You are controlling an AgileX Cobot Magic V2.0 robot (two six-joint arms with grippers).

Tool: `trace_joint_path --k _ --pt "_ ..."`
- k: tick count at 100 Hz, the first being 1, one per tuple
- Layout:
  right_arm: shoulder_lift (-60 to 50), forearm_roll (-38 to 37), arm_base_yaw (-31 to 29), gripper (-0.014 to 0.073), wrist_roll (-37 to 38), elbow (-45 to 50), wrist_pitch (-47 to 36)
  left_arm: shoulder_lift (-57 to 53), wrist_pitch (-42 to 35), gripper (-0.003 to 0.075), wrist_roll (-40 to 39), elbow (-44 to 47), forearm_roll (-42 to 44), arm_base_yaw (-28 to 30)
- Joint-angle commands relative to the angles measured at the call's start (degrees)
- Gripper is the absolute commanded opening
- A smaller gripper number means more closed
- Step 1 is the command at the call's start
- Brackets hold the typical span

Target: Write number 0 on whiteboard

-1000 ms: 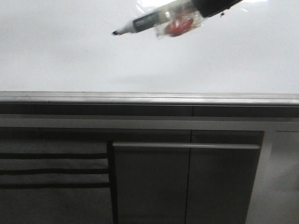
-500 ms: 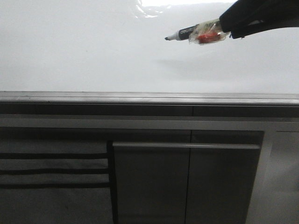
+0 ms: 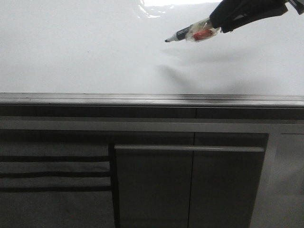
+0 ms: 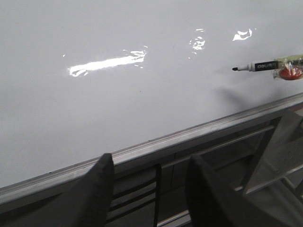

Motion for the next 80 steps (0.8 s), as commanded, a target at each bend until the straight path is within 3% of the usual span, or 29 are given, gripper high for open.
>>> trace_joint_path --k 1,17,53,80 --pt "-1.0 -1.25 1.96 -0.0027 1.37 -3.39 -1.85 -0.32 -4.63 0.0311 -0.52 -1.67 -0.94 0.18" --pt "-0.69 -10.1 4.46 -0.0027 9.14 -3.56 -5.99 -0.32 -4.74 0.0311 -0.52 -1.67 -0.94 0.18" --pt "2.13 -9.48 4.46 -0.0027 9.14 -5.69 -6.12 -0.32 -6.24 0.0311 -0.52 -1.67 -0.94 0.18" --pt "11.49 -9.85 4.46 -0.0027 9.14 -12.48 2.59 -0.32 -6.32 0.0311 -0.52 -1.67 -0.94 0.18"
